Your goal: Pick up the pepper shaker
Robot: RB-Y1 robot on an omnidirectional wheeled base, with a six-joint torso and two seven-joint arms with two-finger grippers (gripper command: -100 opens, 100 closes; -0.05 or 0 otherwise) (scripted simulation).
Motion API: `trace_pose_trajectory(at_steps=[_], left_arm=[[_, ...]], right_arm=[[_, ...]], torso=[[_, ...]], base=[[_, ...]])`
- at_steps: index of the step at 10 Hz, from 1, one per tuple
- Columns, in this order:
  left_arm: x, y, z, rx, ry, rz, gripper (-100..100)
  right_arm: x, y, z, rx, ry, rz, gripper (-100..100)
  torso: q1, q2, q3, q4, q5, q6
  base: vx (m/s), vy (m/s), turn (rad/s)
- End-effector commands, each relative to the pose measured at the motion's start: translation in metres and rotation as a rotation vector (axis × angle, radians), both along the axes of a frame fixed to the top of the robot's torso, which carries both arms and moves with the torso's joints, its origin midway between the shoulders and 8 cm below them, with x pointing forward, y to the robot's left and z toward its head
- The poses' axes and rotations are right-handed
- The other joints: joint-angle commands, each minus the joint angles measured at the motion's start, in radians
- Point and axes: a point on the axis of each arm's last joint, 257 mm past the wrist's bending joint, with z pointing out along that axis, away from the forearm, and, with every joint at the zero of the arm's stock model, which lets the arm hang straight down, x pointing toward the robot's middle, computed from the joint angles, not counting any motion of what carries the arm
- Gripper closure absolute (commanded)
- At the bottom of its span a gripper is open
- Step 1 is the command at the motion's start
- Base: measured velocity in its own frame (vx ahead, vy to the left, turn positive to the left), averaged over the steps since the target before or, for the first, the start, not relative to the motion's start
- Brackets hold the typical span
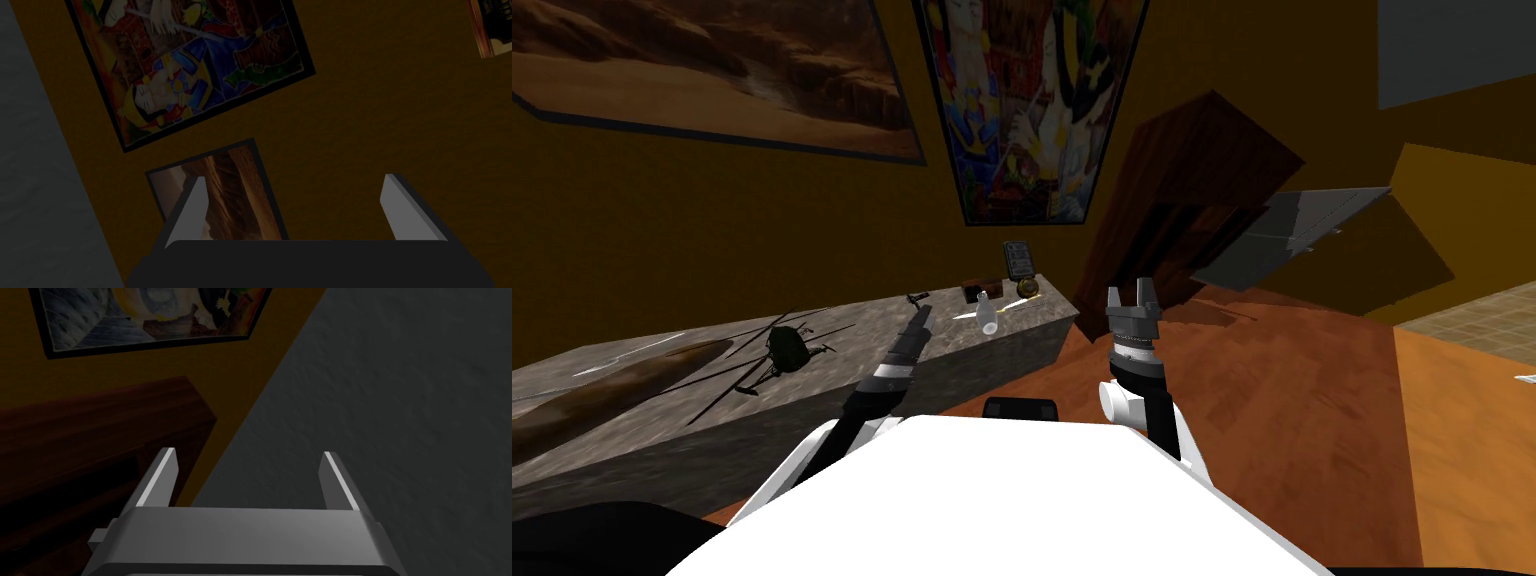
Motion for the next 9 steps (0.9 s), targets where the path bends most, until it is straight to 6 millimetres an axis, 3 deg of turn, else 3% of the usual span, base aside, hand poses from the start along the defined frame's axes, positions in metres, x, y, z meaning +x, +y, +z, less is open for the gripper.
trace_pose_trajectory(at_steps=[1, 4, 5, 7, 8, 9], left_arm=[[-0.001, 0.005, -0.008, 0.009, 0.038, -0.003, -100], [-0.016, 0.025, -0.063, 0.045, 0.224, -0.003, -100], [-0.018, 0.025, -0.065, 0.052, 0.233, -0.008, -100], [-0.037, 0.045, -0.104, 0.077, 0.373, 0.004, -100], [-0.036, 0.044, -0.104, 0.087, 0.376, -0.005, -100], [-0.048, 0.056, -0.123, 0.100, 0.449, 0.005, -100]], right_arm=[[0.000, 0.000, 0.000, 0.000, 0.000, 0.000, 0], [0.000, 0.000, 0.000, 0.000, 0.000, 0.000, 0], [0.000, 0.000, 0.000, 0.000, 0.000, 0.000, 0], [0.000, 0.000, 0.000, 0.000, 0.000, 0.000, 0], [0.000, 0.000, 0.000, 0.000, 0.000, 0.000, 0], [0.000, 0.000, 0.000, 0.000, 0.000, 0.000, 0]], torso=[[0.000, 0.000, 0.000, 0.000, 0.000, 0.000], [0.000, -0.001, -0.001, 0.000, 0.000, 0.000], [0.000, -0.001, 0.000, 0.000, 0.000, 0.000], [0.000, -0.003, -0.002, -0.001, 0.000, 0.000], [0.000, -0.003, -0.002, -0.001, 0.000, 0.000], [0.000, -0.003, -0.002, -0.001, 0.000, -0.001]], base=[[-0.046, -0.002, -0.053], [-0.043, -0.017, -0.247], [-0.032, -0.009, -0.068], [-0.017, -0.019, -0.271], [-0.015, -0.008, -0.121], [-0.010, -0.014, -0.216]])
